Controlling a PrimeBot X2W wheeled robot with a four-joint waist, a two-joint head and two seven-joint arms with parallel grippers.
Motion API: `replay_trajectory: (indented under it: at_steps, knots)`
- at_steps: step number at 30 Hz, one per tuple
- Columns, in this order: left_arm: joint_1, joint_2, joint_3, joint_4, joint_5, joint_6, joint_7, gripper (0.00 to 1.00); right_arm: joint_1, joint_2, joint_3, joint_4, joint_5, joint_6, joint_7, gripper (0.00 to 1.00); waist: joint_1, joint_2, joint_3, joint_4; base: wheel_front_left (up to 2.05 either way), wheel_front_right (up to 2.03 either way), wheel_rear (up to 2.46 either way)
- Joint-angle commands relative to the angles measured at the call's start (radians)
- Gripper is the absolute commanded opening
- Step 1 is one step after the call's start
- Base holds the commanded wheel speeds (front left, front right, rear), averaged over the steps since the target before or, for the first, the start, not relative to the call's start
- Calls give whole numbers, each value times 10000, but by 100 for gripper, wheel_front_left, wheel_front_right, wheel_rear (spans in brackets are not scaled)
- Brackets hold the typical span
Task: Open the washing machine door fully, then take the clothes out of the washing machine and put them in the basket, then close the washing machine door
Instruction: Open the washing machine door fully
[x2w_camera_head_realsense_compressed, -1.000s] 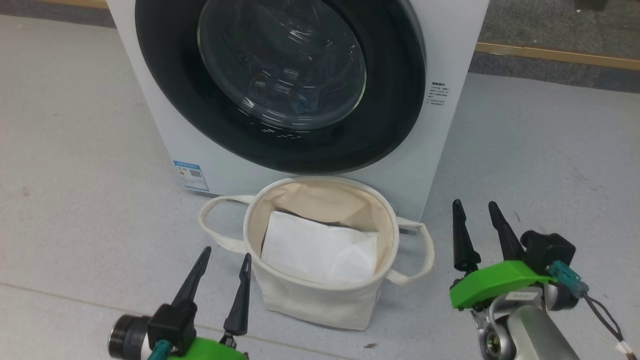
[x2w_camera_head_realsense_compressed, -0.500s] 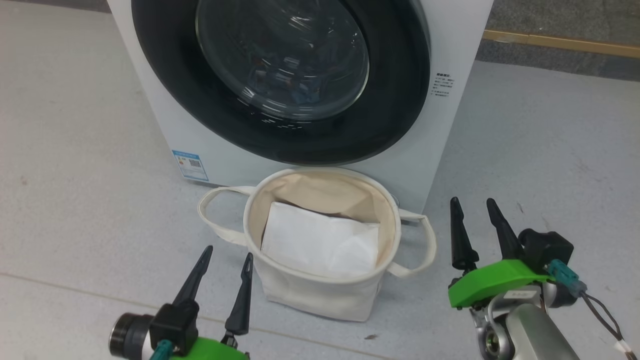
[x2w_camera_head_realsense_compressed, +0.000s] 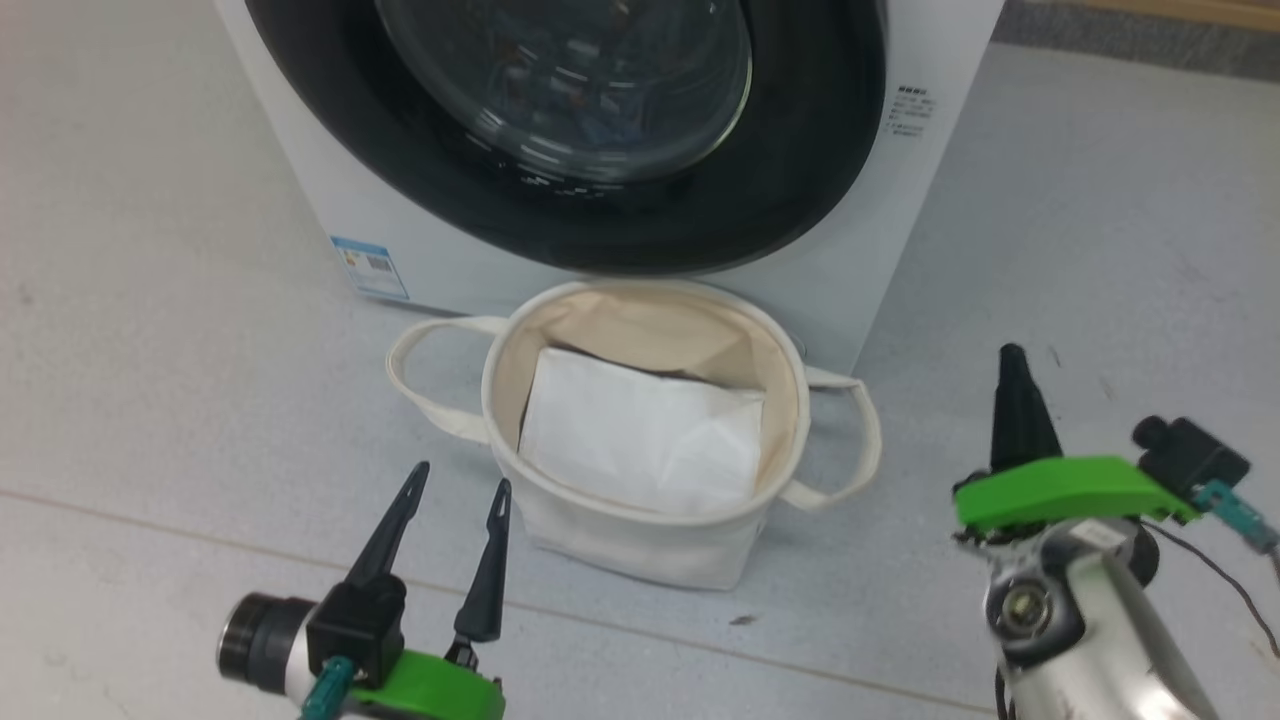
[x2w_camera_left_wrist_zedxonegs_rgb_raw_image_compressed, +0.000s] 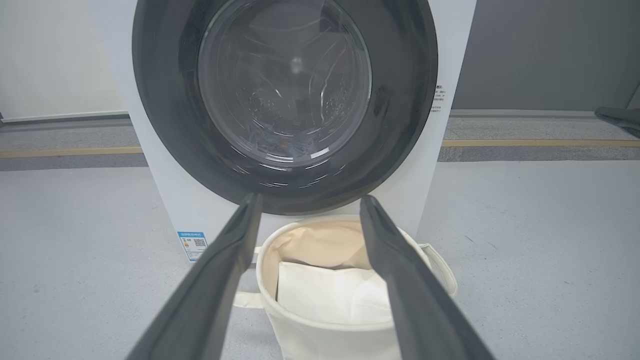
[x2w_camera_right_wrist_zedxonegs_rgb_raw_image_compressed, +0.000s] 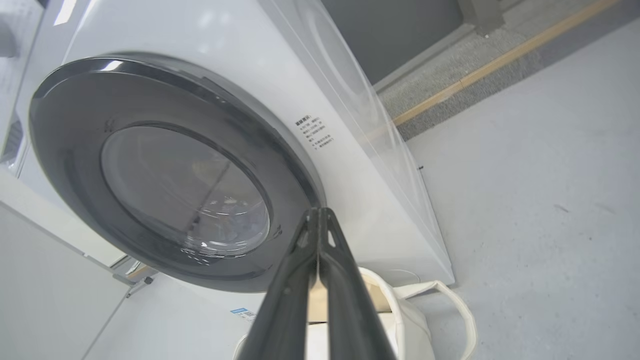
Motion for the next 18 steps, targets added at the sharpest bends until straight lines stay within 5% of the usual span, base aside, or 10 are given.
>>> replay_trajectory:
  at_steps: [1, 9, 18]
  knots:
    - [-482, 12, 317, -310, 79, 23, -120, 100, -640, -49, 69, -41, 700, 0, -122, 0, 0, 0, 270, 26, 0, 0, 0]
    - [-1112, 120, 26, -252, 822, 235, -120, 100, -3019, -49, -1286, 1171, 4787, 0, 1298, 0, 0, 0, 1454, 154, 0, 0, 0]
    - [-1678, -153, -92, -153, 588, 127, -120, 100, -5302, -575, -2476, 2078, 7017, 0, 3764, 0, 0, 0, 2498, 360, 0, 0, 0]
